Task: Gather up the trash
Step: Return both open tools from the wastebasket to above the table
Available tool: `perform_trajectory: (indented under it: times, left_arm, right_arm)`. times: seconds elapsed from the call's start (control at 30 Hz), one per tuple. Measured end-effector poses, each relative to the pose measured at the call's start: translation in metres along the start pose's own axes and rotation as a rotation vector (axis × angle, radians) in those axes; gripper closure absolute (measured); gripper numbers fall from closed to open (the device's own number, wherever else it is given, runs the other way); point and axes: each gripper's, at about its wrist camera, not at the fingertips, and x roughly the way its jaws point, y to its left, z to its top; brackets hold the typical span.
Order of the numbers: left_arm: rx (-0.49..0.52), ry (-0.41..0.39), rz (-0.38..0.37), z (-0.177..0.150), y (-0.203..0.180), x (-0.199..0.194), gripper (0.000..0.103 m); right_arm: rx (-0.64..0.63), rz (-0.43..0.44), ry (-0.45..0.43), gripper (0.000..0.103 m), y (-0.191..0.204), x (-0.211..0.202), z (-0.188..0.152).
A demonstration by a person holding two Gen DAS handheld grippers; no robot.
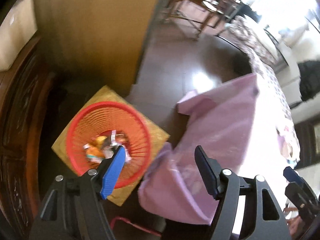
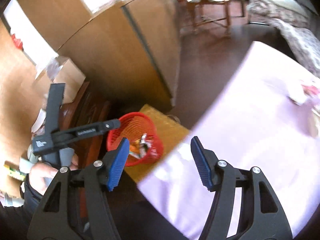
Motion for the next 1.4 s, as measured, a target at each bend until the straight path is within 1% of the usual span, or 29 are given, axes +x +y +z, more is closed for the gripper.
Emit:
perform_trajectory:
  times: [0.17, 0.23, 0.33, 0.43, 0.5, 0.53, 0.6, 0.67, 0.73, 0.9, 0.97, 1.1, 1.2, 1.33, 1.4]
  left_arm:
    - [0.123, 0.011, -0.036, -0.007, -0.075, 0.002, 0.027]
    - [0.156, 0.016, -0.05, -0.009, -0.101, 0.003, 0.027]
    - [0.213, 0.026, -0.075, -0.016, -0.142, 0.007, 0.026]
    - [0.274, 0.038, -0.105, -0.026, -0.184, 0.01, 0.026]
    - [0.309, 0.036, -0.109, -0.033, -0.2, 0.012, 0.023]
    - [0.332, 0.036, -0.102, -0.037, -0.215, 0.016, 0.023]
    - [0.352, 0.053, -0.101, -0.043, -0.235, 0.025, 0.023]
    - [0.367, 0.075, -0.104, -0.046, -0.253, 0.034, 0.023]
    - [0.385, 0.084, -0.112, -0.05, -0.271, 0.04, 0.023]
    - [0.453, 0.089, -0.118, -0.059, -0.317, 0.054, 0.023]
    - [0.492, 0.088, -0.119, -0.067, -0.336, 0.058, 0.022]
    - [0.535, 0.086, -0.125, -0.076, -0.35, 0.067, 0.02]
    - [0.546, 0.082, -0.125, -0.081, -0.346, 0.075, 0.019]
    - [0.573, 0.079, -0.109, -0.082, -0.339, 0.085, 0.019]
    - [0.573, 0.077, -0.136, -0.08, -0.337, 0.084, 0.019]
  right_arm:
    - [0.1, -0.067, -0.077, 0.04, -0.062, -0.039, -0.018]
    - [0.131, -0.089, -0.099, 0.04, -0.08, -0.049, -0.023]
    - [0.189, -0.106, -0.13, 0.04, -0.118, -0.066, -0.03]
    - [0.216, -0.128, -0.156, 0.04, -0.143, -0.076, -0.039]
    - [0.256, -0.146, -0.175, 0.04, -0.164, -0.083, -0.048]
    - [0.28, -0.151, -0.184, 0.04, -0.174, -0.086, -0.05]
    - [0.339, -0.151, -0.213, 0.04, -0.192, -0.093, -0.058]
    - [0.375, -0.171, -0.235, 0.04, -0.206, -0.099, -0.063]
    - [0.383, -0.197, -0.248, 0.04, -0.214, -0.102, -0.065]
    - [0.426, -0.24, -0.299, 0.04, -0.239, -0.118, -0.072]
    - [0.43, -0.28, -0.317, 0.04, -0.246, -0.124, -0.075]
    - [0.433, -0.303, -0.327, 0.039, -0.255, -0.128, -0.077]
    - [0.431, -0.321, -0.34, 0.038, -0.259, -0.133, -0.077]
    - [0.439, -0.349, -0.371, 0.034, -0.267, -0.147, -0.083]
    - [0.476, -0.361, -0.397, 0.033, -0.276, -0.157, -0.089]
